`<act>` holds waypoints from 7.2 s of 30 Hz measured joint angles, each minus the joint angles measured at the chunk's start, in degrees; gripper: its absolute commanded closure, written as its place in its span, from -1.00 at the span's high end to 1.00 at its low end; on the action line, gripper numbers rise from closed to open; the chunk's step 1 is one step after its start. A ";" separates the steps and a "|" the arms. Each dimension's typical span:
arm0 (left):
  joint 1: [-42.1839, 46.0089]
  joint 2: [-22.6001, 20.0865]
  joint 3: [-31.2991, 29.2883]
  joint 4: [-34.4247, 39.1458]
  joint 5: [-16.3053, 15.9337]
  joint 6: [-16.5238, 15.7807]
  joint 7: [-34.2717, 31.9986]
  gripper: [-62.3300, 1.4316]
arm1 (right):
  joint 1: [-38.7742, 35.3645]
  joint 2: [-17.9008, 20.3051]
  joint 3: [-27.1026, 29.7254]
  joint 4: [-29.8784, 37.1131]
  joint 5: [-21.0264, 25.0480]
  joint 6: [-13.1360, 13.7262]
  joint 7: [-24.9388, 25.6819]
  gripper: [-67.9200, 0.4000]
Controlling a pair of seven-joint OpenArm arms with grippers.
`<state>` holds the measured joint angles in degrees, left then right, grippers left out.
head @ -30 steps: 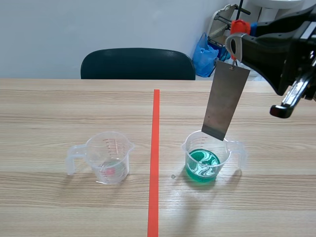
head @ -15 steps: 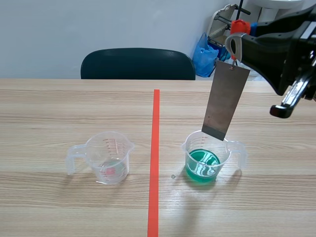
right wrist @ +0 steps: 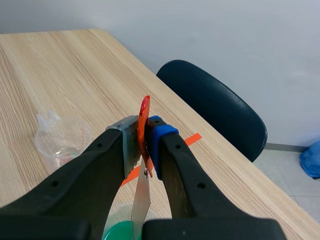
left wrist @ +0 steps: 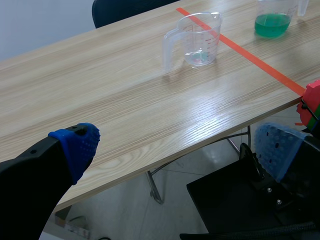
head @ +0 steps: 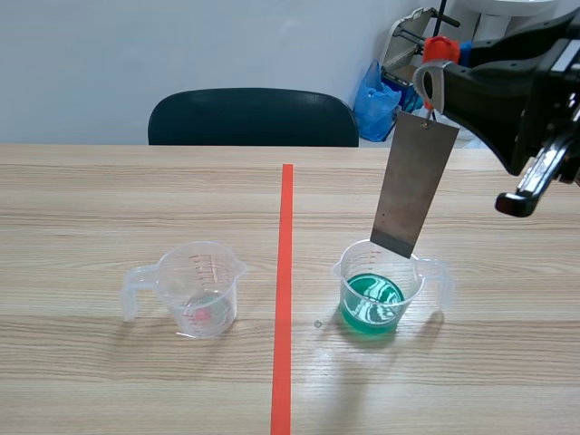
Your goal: Do the redox reaction experiment
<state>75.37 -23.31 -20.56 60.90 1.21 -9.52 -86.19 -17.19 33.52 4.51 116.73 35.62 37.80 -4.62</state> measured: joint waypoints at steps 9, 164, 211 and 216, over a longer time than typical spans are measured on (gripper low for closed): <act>0.00 0.00 0.00 0.00 0.00 0.00 0.00 1.00 | 0.00 0.00 0.00 0.00 0.00 0.00 0.00 -0.97; 0.00 0.00 0.00 0.00 0.02 0.00 0.02 1.00 | 6.69 -5.05 -12.96 -24.92 -16.81 -0.46 20.46 -0.97; 0.00 0.13 0.00 0.00 0.02 0.00 0.02 1.00 | 6.82 -8.44 -13.11 -30.23 -20.00 -0.46 22.23 -0.97; 0.00 0.13 0.00 0.00 0.02 0.00 0.02 1.00 | 6.82 -8.44 -13.11 -30.23 -20.00 -0.46 22.23 -0.97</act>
<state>75.37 -23.18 -20.56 60.90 1.23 -9.52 -86.17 -10.37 25.08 -8.60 86.50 15.62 37.34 17.61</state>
